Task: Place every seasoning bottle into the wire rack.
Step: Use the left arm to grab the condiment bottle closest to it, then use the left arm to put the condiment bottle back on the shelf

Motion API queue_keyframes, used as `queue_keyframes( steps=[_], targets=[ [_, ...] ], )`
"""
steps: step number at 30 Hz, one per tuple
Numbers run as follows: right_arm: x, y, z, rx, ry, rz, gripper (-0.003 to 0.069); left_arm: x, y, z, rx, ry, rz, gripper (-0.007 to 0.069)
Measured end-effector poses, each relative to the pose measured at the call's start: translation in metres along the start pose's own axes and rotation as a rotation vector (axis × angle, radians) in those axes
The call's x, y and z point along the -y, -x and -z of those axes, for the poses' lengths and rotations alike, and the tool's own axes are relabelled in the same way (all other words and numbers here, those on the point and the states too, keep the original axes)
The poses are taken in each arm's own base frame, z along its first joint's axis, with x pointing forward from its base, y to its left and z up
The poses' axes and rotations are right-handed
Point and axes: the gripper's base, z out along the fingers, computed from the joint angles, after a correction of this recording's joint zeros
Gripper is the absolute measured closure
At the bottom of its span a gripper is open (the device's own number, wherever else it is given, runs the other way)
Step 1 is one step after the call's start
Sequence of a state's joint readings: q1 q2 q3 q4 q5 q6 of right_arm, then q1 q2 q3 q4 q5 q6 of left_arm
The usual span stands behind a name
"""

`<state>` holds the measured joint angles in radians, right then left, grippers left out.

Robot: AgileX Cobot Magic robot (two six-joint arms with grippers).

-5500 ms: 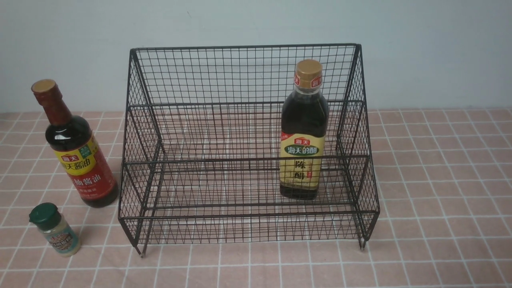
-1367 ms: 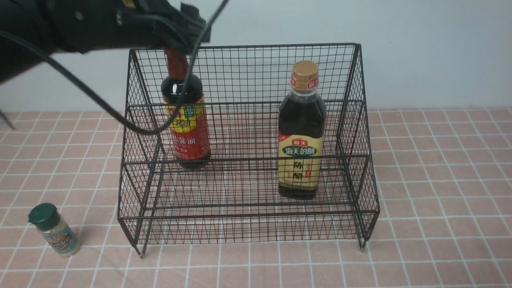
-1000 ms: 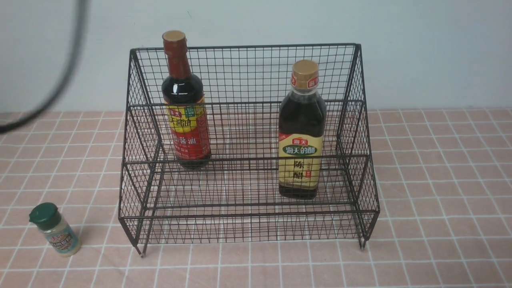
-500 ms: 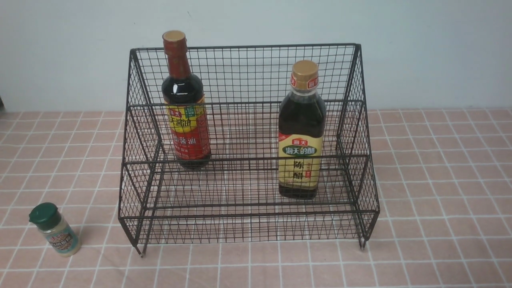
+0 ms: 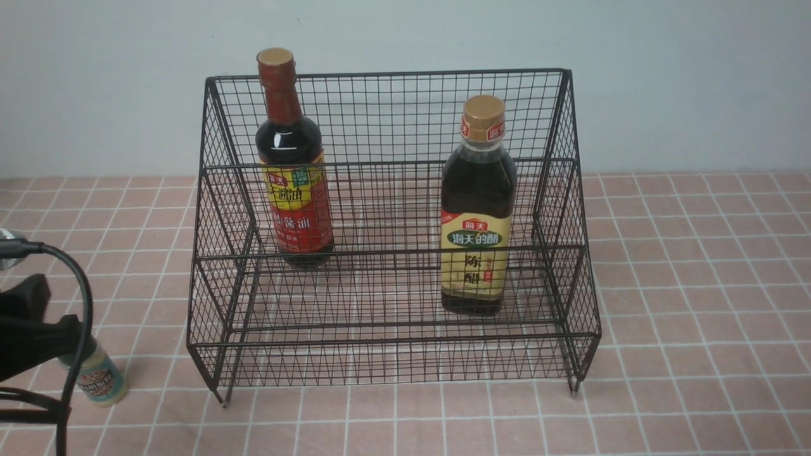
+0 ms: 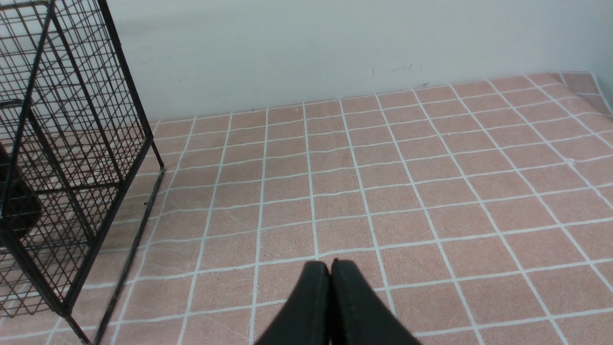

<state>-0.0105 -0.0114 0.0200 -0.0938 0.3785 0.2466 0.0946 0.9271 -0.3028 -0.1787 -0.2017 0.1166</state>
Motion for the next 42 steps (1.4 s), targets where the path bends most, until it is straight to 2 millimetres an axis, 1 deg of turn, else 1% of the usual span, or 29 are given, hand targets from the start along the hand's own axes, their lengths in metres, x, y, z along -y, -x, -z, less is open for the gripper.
queue_keyframes(
  steps=[2, 4, 6, 9, 15, 19, 26, 29, 30, 31, 32, 38, 39, 40, 42],
  targets=[
    [0.000, 0.000, 0.000, 0.000, 0.000, 0.000, 0.0673, -0.001, -0.003, -0.010, -0.006, 0.018, 0.027, 0.0158],
    [0.000, 0.000, 0.000, 0.000, 0.000, 0.000, 0.0673, -0.004, -0.008, -0.021, -0.013, 0.046, 0.062, 0.0078],
    [0.000, 0.000, 0.000, 0.000, 0.000, 0.000, 0.0673, -0.005, -0.011, -0.027, -0.016, 0.065, 0.084, 0.0039],
    [0.000, 0.000, 0.000, 0.000, 0.000, 0.000, 0.0673, -0.007, -0.019, -0.038, -0.051, 0.086, 0.098, 0.0010],
    [0.000, 0.000, 0.000, 0.000, 0.000, 0.000, 0.0673, -0.008, -0.035, -0.053, -0.133, 0.103, 0.089, 0.0010],
    [0.000, 0.000, 0.000, 0.000, 0.000, 0.000, 0.0673, -0.009, -0.044, -0.061, -0.168, 0.114, 0.082, 0.0028],
    [0.000, 0.000, 0.000, 0.000, 0.000, 0.000, 0.0673, -0.010, -0.051, -0.069, -0.193, 0.123, 0.076, 0.0078],
    [0.000, 0.000, 0.000, 0.000, 0.000, 0.000, 0.0673, -0.010, -0.053, -0.070, -0.204, 0.123, 0.074, 0.0179],
    [0.000, 0.000, 0.000, 0.000, 0.000, 0.000, 0.0673, -0.010, -0.053, -0.070, -0.204, 0.123, 0.073, 0.0188],
    [0.000, 0.000, 0.000, 0.000, 0.000, 0.000, 0.0673, -0.010, -0.053, -0.070, -0.203, 0.121, 0.070, 0.0260],
    [0.000, 0.000, 0.000, 0.000, 0.000, 0.000, 0.0673, -0.009, -0.053, -0.070, -0.203, 0.117, 0.064, 0.0305],
    [0.000, 0.000, 0.000, 0.000, 0.000, 0.000, 0.0673, -0.007, -0.050, -0.069, -0.193, 0.088, 0.025, 0.0302],
    [0.000, 0.000, 0.000, 0.000, 0.000, 0.000, 0.0673, -0.007, -0.046, -0.066, -0.173, 0.081, 0.021, 0.0302],
    [0.000, 0.000, 0.000, 0.000, 0.000, 0.000, 0.0673, -0.007, -0.046, -0.066, -0.172, 0.081, 0.021, 0.0302],
    [0.000, 0.000, 0.000, 0.000, 0.000, 0.000, 0.0673, -0.006, -0.036, -0.060, -0.121, 0.075, 0.024, 0.0302]
  ],
)
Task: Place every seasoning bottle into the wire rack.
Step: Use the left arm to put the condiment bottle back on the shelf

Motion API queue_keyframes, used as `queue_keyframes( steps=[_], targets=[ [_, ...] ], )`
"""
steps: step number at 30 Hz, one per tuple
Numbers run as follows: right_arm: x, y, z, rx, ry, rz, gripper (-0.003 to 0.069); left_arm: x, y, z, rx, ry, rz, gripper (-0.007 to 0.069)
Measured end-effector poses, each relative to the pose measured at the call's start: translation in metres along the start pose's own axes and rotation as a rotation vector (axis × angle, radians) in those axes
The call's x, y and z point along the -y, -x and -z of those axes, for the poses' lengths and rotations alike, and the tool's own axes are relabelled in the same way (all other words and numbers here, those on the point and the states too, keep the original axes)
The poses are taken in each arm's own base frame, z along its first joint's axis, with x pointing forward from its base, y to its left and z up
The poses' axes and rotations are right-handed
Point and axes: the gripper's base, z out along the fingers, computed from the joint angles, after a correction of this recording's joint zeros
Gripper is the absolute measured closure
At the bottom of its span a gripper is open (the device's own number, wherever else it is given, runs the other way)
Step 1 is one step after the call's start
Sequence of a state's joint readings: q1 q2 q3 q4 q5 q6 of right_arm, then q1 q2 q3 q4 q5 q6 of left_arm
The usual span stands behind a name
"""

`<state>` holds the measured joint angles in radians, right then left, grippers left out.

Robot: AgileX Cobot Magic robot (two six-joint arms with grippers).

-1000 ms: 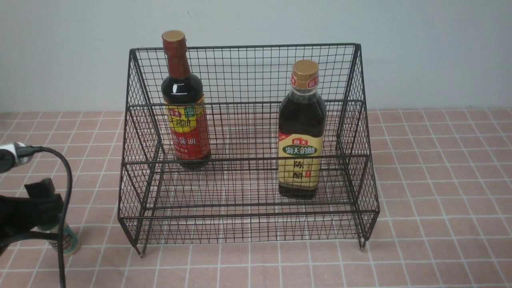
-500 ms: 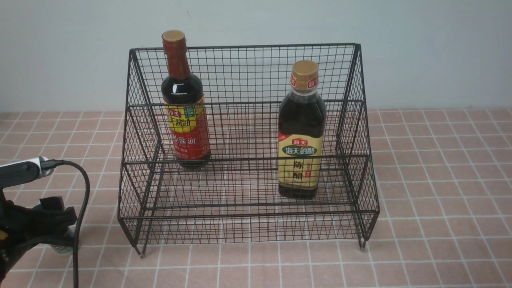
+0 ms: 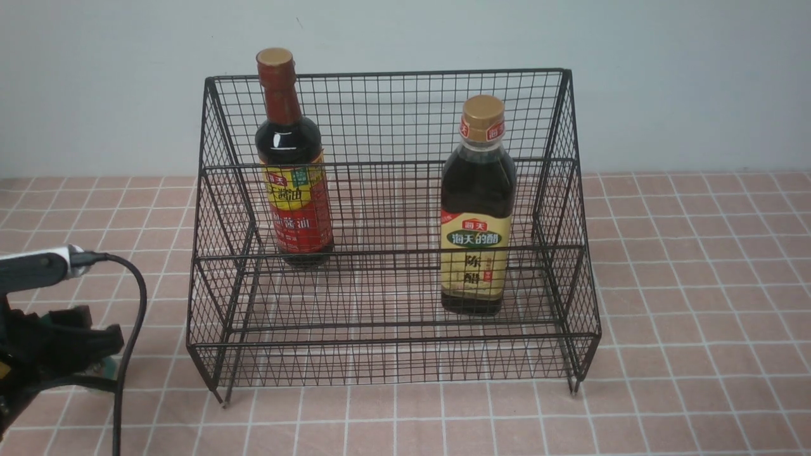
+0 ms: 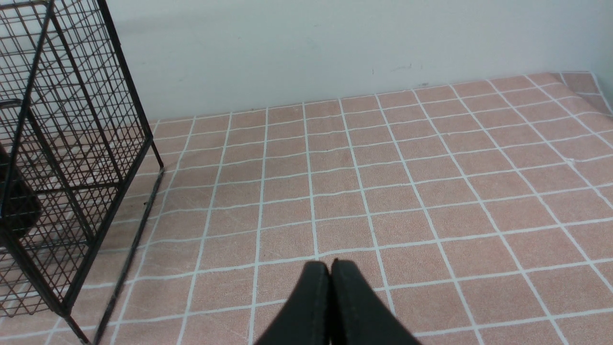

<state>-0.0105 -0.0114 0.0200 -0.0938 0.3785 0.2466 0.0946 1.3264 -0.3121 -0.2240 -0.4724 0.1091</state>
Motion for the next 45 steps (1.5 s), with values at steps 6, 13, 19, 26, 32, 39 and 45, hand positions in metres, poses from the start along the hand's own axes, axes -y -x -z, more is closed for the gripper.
queue_keyframes(
  steps=[6, 13, 19, 26, 32, 39, 45],
  targets=[
    [0.000, 0.000, 0.000, 0.000, 0.000, -0.016, 0.0673, 0.006, 0.045, 0.025, 0.127, -0.054, -0.031, 0.0302],
    [0.000, 0.000, 0.000, 0.000, 0.000, -0.020, 0.0673, 0.035, 0.113, 0.076, 0.201, -0.217, -0.130, 0.0302],
    [0.000, 0.000, 0.000, 0.000, 0.000, -0.020, 0.0673, 0.077, 0.109, 0.091, 0.186, -0.421, -0.208, 0.0302],
    [0.000, 0.000, 0.000, 0.000, 0.000, -0.020, 0.0673, 0.116, 0.087, 0.081, 0.087, -0.556, -0.285, 0.0302],
    [0.000, 0.000, 0.000, 0.000, 0.000, -0.020, 0.0673, 0.130, 0.072, 0.062, -0.005, -0.564, -0.290, 0.0302],
    [0.000, 0.000, 0.000, 0.000, 0.000, -0.019, 0.0673, 0.140, 0.050, 0.034, -0.113, -0.543, -0.311, 0.0302],
    [0.000, 0.000, 0.000, 0.000, 0.000, -0.019, 0.0673, 0.148, 0.027, 0.011, -0.210, -0.524, -0.338, 0.0302]
  ],
)
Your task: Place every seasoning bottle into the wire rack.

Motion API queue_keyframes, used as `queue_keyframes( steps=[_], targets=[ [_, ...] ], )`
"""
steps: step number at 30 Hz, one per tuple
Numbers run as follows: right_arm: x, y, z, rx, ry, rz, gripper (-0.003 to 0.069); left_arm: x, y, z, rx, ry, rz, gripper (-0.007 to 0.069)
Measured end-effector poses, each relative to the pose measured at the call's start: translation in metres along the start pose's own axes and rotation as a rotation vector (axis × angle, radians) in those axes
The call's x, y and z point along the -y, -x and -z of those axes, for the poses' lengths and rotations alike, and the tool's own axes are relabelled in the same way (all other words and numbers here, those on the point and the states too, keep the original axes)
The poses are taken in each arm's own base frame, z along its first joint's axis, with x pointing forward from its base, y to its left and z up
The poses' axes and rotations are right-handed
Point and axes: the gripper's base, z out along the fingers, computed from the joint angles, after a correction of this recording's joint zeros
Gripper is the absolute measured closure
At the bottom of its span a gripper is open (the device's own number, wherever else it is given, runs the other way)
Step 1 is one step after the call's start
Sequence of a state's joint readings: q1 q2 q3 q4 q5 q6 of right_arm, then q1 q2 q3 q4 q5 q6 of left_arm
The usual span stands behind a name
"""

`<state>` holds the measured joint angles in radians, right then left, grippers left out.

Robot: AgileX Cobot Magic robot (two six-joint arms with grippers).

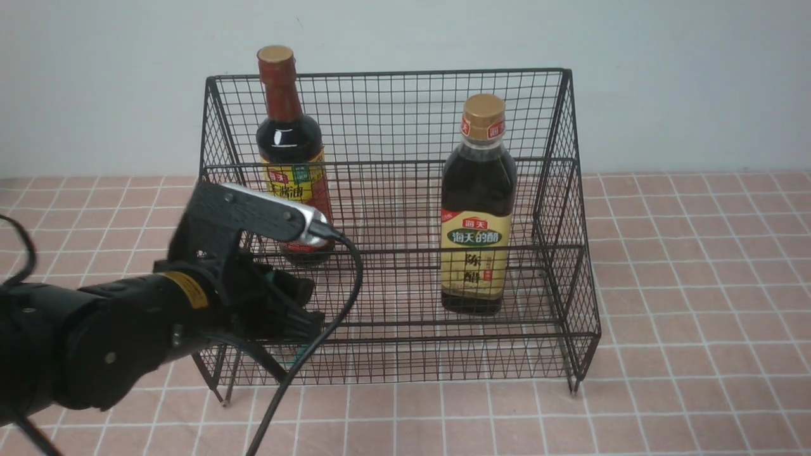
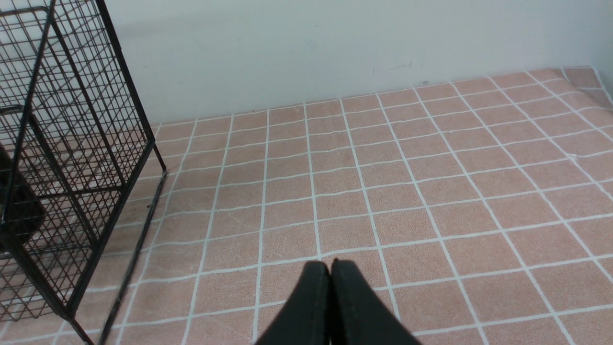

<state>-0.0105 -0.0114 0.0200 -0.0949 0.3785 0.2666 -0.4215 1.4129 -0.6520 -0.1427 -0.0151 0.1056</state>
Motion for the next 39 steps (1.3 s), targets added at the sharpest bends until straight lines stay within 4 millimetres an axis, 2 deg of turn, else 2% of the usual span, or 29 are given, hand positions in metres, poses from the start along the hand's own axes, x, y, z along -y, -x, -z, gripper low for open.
queue_keyframes(
  steps=[6, 13, 17, 20, 23, 24, 26, 27, 28, 29, 31, 35, 39],
  targets=[
    [0.000, 0.000, 0.000, 0.000, 0.000, 0.000, 0.0673, 0.000, 0.001, -0.004, 0.007, 0.002, 0.000, 0.0279],
    [0.000, 0.000, 0.000, 0.000, 0.000, 0.000, 0.0673, 0.001, 0.000, 0.003, -0.026, -0.007, 0.002, 0.0113],
    [0.000, 0.000, 0.000, 0.000, 0.000, 0.001, 0.0673, 0.002, 0.011, 0.025, 0.040, -0.012, 0.002, 0.0095],
    [0.000, 0.000, 0.000, 0.000, 0.000, 0.001, 0.0673, 0.002, 0.023, 0.054, 0.138, -0.019, 0.005, 0.0105],
    [0.000, 0.000, 0.000, 0.000, 0.000, 0.001, 0.0673, 0.003, 0.028, 0.087, 0.185, -0.037, 0.037, 0.0192],
    [0.000, 0.000, 0.000, 0.000, 0.000, 0.001, 0.0673, 0.004, 0.027, 0.089, 0.179, -0.039, 0.040, 0.0200],
    [0.000, 0.000, 0.000, 0.000, 0.000, 0.001, 0.0673, 0.005, 0.027, 0.111, 0.197, -0.054, 0.057, 0.0307],
    [0.000, 0.000, 0.000, 0.000, 0.000, 0.001, 0.0673, 0.005, 0.024, 0.128, 0.201, -0.065, 0.060, 0.0407],
    [0.000, 0.000, 0.000, 0.000, 0.000, 0.001, 0.0673, 0.006, 0.023, 0.138, 0.220, -0.071, 0.061, 0.0472],
    [0.000, 0.000, 0.000, 0.000, 0.000, 0.001, 0.0673, 0.006, 0.023, 0.143, 0.226, -0.073, 0.061, 0.0497],
    [0.000, 0.000, 0.000, 0.000, 0.000, 0.001, 0.0673, 0.006, 0.019, 0.166, 0.271, -0.083, 0.056, 0.0594],
    [0.000, 0.000, 0.000, 0.000, 0.000, 0.001, 0.0673, 0.007, 0.013, 0.201, 0.377, -0.096, 0.052, 0.0631],
    [0.000, 0.000, 0.000, 0.000, 0.000, 0.001, 0.0673, 0.006, 0.009, 0.220, 0.451, -0.091, 0.023, 0.0631]
  ],
)
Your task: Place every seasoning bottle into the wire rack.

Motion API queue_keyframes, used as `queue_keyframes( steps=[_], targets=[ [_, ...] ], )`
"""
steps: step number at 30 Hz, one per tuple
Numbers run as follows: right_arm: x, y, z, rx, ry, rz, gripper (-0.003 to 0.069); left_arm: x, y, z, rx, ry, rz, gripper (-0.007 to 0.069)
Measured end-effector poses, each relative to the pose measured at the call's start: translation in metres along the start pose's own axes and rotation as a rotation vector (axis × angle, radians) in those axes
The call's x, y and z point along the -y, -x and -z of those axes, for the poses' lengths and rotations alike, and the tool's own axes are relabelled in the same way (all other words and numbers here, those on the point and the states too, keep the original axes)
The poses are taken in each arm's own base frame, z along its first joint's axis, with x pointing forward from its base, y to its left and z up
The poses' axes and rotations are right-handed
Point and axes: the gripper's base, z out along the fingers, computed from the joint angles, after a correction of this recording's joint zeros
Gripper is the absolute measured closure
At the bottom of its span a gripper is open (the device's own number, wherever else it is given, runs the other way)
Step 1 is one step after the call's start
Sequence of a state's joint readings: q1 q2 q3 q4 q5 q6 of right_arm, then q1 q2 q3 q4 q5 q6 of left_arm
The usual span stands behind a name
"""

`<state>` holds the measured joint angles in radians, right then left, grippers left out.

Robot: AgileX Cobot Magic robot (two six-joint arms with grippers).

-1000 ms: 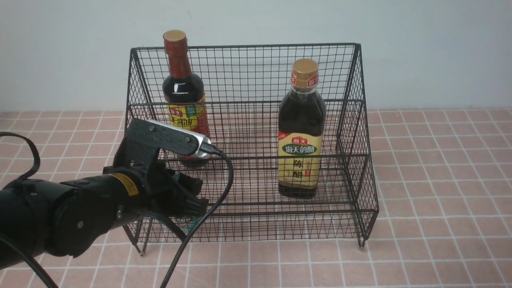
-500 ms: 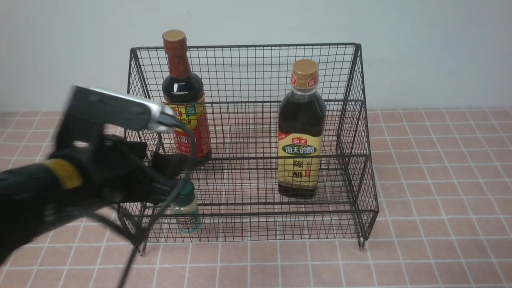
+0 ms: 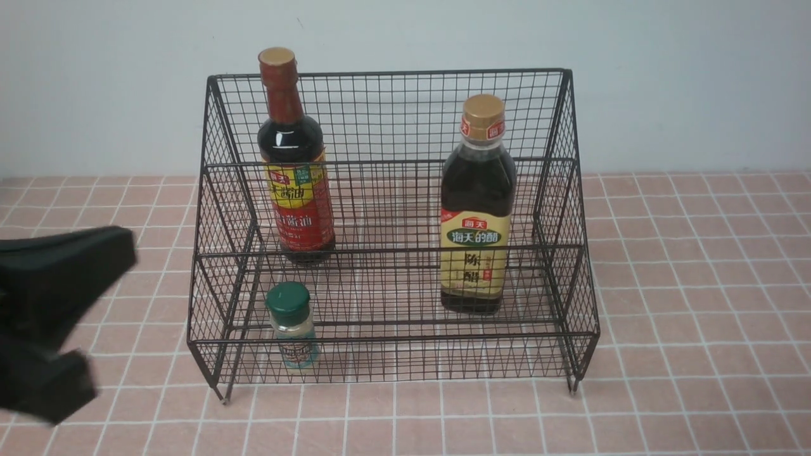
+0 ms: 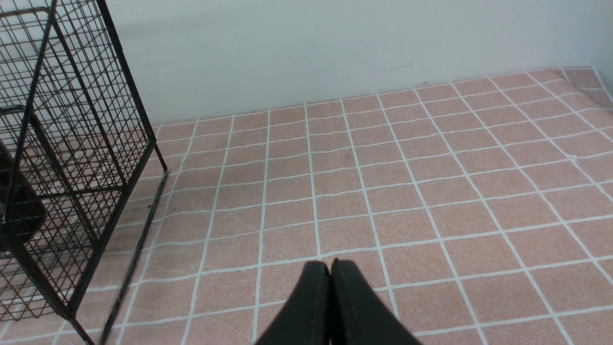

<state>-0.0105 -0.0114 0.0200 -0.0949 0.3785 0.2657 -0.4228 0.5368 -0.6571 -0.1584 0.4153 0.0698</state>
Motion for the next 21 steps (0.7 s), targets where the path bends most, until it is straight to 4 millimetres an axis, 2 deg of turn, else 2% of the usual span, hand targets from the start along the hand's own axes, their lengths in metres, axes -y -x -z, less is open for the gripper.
queue_keyframes(
  steps=[7, 8, 12, 14, 15, 21],
  targets=[
    [0.000, 0.000, 0.000, 0.000, 0.000, 0.000, 0.0673, 0.002, 0.002, 0.030, 0.085, 0.002, -0.069, 0.0631],
    [0.000, 0.000, 0.000, 0.000, 0.000, 0.000, 0.0673, 0.002, 0.001, 0.039, 0.099, 0.000, -0.074, 0.0631],
    [0.000, 0.000, 0.000, 0.000, 0.000, 0.000, 0.0673, 0.002, -0.009, 0.051, 0.084, 0.000, -0.087, 0.0631],
    [0.000, 0.000, 0.000, 0.000, 0.000, 0.000, 0.0673, 0.000, -0.027, 0.057, 0.076, 0.028, -0.098, 0.0631],
    [0.000, 0.000, 0.000, 0.000, 0.000, 0.000, 0.0673, -0.001, -0.029, 0.056, 0.069, 0.032, -0.096, 0.0631],
    [0.000, 0.000, 0.000, 0.000, 0.000, 0.000, 0.0673, -0.016, -0.116, 0.045, -0.013, 0.237, -0.057, 0.0631]
  ],
)
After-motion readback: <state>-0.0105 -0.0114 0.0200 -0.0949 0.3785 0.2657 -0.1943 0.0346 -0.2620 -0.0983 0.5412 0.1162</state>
